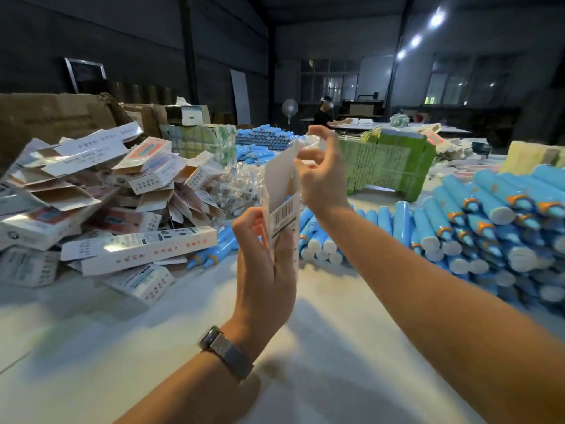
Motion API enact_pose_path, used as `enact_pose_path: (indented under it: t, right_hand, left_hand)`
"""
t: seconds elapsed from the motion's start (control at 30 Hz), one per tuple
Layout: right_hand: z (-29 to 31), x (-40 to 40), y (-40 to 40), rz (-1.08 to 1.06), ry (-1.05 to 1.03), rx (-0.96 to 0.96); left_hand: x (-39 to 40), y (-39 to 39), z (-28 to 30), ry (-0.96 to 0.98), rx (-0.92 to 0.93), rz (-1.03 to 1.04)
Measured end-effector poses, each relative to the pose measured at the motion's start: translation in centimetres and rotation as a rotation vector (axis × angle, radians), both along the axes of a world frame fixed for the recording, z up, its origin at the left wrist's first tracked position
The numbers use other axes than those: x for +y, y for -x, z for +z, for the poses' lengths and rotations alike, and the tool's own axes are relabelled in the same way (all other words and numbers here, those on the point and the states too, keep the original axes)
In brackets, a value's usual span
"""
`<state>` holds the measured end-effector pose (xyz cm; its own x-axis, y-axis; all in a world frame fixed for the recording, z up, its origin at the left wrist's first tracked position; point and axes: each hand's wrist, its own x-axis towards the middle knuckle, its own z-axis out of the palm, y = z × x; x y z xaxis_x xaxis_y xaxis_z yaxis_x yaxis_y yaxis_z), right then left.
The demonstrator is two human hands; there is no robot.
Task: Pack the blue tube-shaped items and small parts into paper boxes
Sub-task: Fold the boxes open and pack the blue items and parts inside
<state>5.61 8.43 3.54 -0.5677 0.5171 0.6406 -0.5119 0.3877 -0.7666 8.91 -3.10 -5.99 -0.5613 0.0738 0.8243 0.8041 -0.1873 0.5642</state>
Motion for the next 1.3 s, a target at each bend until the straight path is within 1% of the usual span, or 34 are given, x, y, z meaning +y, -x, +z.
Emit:
enact_pose_path:
  t: [0.13,0.2,0.27,0.33,0.4,0.47,0.57,0.73,0.8,0.87,0.93,1.03,1.1,1.2,1.23,1.3]
  right_hand:
    - [2.2,0.8,-8.1,0.007,0.030,0.171]
    - [2.7,0.5,-11.5,0.073,0.017,0.267]
    - [2.6,-0.4,-14.2,0.110,-0.060,0.302]
    - [1.8,-0.9,-15.7,0.117,-0.174,0.294]
    - [0.7,-1.2,-16.4,0.099,-0.244,0.274]
    - [-0.5,-1.0,-16.3,0.044,-0.329,0.229]
    - [-1.3,-0.5,-16.1,-0.081,-0.503,0.143]
    - [-2.0,0.2,-16.2,-0.257,-0.877,0.084]
    - [-2.1,0.7,-16.3,-0.295,-0.989,0.019]
    - [-2.0,0.9,-16.5,-0.287,-1.035,-0.039]
    - [-2.0,1.1,-16.5,-0.246,-0.996,-0.080]
    - [-2.1,1.3,-16.4,-0.159,-0.857,-0.077]
    - [-2.4,1.3,-16.3,-0.067,-0.696,-0.044]
    - [-3.0,1.0,-16.1,0.067,-0.358,-0.042]
    - [-3.2,0.9,-16.0,0.083,-0.272,-0.049]
    - [-3.6,0.6,-15.8,0.084,-0.170,-0.063]
  left_hand:
    - [0.3,-1.2,0.1,0.036,-0.013,-0.002]
    - [0.4,-1.7,0.1,0.052,-0.008,-0.008]
    - [0.6,-2.2,0.0,0.065,0.027,0.005]
    - [0.7,-3.0,0.1,0.080,0.027,-0.005]
    - [0.8,-3.8,0.1,0.100,0.043,-0.008]
    - [0.8,-4.2,0.1,0.117,0.076,-0.003]
    - [0.7,-4.5,0.1,0.150,0.051,-0.012]
    - [0.5,-4.4,-0.1,0.181,0.066,-0.040]
    - [0.6,-4.5,-0.2,0.179,0.094,-0.062]
    - [0.7,-4.6,-0.3,0.171,0.088,-0.104]
    - [0.7,-4.6,-0.4,0.164,0.049,-0.139]
    - [0.8,-4.5,-0.3,0.148,-0.018,-0.170]
    - [0.9,-4.6,0.0,0.128,-0.027,-0.190]
    - [1.0,-5.0,0.3,0.112,-0.028,-0.263]
    - [1.0,-5.0,0.4,0.110,-0.030,-0.277]
    - [0.9,-5.1,0.6,0.105,-0.034,-0.283]
